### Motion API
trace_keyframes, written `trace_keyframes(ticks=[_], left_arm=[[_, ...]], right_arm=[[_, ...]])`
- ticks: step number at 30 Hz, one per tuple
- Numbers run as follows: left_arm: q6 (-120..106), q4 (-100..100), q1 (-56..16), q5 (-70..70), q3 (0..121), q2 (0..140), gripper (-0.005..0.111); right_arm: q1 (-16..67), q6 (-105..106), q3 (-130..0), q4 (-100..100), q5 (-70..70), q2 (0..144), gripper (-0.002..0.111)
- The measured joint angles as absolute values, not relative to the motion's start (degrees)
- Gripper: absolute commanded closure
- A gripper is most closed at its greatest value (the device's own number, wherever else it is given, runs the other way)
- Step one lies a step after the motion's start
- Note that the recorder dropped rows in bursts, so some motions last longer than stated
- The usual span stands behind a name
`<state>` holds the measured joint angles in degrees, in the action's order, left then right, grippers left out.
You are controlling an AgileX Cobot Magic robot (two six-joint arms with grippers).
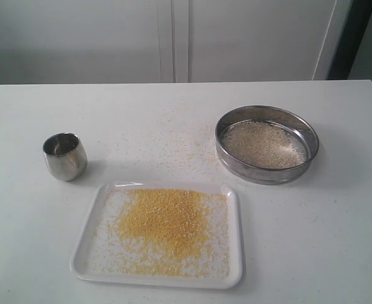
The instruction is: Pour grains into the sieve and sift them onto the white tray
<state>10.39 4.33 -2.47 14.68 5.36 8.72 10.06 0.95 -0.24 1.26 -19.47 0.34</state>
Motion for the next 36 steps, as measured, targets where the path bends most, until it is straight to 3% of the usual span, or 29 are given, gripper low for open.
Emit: trace_keyframes(ticks=[23,36], left_arm=[[1.9,0.0,-2.5,13.5,0.2,2.1,0.107],[1.4,-1.4,2.5,13.4,0.2,0.3,0.107]], right_arm=[[10.1,1.0,-0.2,1.3,-19.6,0.3,0.108],[10.1,1.0,-0.2,1.3,-19.6,0.3,0.108]])
